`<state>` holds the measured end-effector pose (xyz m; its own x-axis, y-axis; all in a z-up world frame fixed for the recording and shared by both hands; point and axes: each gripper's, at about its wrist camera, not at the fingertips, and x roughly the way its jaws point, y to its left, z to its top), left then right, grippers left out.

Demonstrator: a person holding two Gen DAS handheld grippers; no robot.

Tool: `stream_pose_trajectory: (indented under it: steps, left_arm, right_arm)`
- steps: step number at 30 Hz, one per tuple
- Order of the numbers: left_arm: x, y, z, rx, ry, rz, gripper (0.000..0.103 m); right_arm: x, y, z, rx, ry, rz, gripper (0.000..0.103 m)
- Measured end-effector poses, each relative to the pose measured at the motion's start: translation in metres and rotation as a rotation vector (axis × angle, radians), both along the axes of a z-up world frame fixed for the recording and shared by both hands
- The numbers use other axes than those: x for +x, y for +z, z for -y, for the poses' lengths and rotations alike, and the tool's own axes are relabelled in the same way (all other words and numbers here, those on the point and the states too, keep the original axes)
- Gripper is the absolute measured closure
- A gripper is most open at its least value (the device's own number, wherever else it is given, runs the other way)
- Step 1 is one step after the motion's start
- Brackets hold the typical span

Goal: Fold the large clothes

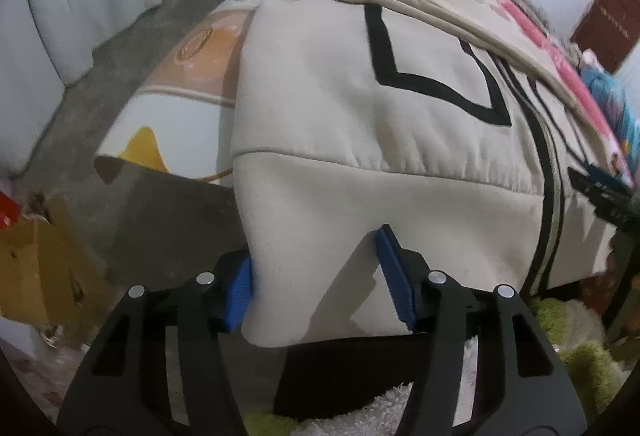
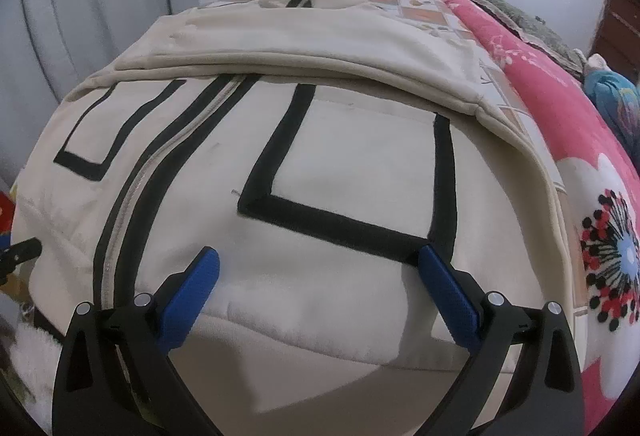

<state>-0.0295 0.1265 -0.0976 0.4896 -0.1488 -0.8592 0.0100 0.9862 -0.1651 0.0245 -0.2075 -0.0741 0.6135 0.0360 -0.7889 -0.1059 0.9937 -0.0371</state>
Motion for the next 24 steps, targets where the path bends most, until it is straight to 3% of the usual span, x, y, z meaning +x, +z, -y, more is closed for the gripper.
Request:
stream_pose_trajectory:
  steps: [8,13,24]
  left_arm:
    - [-0.003,0.006,0.014,0.135,-0.022,0.008,0.051]
    - [-0.004,0.007,0.015,0.159,-0.024,0.012,0.051]
    - [-0.004,0.006,0.016,0.180,-0.039,0.011,0.051]
  right_arm:
    - [-0.024,0.015,0.021,0.033,0.009,0.013,0.007]
    - [-0.047,0.026,0.050,0.021,-0.043,-0.021,0.007]
    - [-0.085,0.023,0.106,0.166,-0.189,-0.111,0.007]
